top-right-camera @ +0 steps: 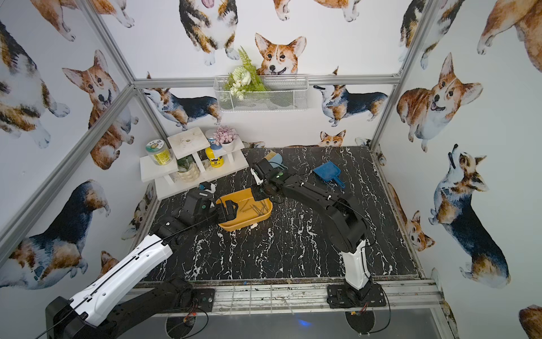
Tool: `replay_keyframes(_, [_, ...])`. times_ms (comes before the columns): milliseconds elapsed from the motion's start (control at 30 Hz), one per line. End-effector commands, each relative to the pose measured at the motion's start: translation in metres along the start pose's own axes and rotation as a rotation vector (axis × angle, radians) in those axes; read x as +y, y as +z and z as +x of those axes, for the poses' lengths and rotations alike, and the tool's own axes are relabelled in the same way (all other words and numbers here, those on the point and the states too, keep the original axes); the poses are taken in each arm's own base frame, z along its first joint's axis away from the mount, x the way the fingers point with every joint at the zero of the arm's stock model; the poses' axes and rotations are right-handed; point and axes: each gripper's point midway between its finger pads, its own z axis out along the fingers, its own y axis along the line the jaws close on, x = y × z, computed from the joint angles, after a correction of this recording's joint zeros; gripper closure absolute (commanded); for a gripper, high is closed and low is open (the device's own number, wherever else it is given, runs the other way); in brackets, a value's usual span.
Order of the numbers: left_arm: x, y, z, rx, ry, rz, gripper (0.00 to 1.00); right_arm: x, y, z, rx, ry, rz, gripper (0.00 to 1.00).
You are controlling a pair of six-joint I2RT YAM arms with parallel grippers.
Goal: Put the nails on the desktop into the storage box
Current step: Place the nail in the storage box, then pick up the nail from the center of the board.
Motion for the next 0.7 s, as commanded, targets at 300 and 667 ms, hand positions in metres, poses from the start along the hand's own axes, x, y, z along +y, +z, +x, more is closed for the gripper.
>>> replay_keyframes(300, [-0.003, 0.004, -0.005, 0.0, 0.004, 0.008, 0.0, -0.108, -0.033, -0.026, -0.053, 0.095, 0.147, 0.63])
replay_keyframes(667, [-0.024, 0.02, -0.018, 0.029, 0.068, 0.038, 0.0, -0.216, -0.011, 0.016, 0.039, 0.24, 0.255, 0.66])
